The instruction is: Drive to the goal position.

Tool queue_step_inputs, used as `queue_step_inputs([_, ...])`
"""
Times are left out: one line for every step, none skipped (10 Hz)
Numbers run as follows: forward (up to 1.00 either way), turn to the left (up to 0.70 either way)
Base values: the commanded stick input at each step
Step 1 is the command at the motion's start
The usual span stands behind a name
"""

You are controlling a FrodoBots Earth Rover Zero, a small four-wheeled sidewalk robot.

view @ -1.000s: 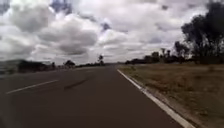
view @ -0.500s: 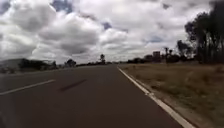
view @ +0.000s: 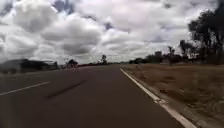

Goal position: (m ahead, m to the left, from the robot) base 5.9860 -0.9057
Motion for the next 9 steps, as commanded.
queue_step_inputs([0.8,0.0])
queue_step_inputs([0.8,0.0])
queue_step_inputs([0.8,0.0])
queue_step_inputs([0.8,0.0])
queue_step_inputs([0.8,0.0])
queue_step_inputs([0.8,0.0])
queue_step_inputs([0.8,-0.05])
queue_step_inputs([0.8,-0.27])
queue_step_inputs([0.8,-0.32])
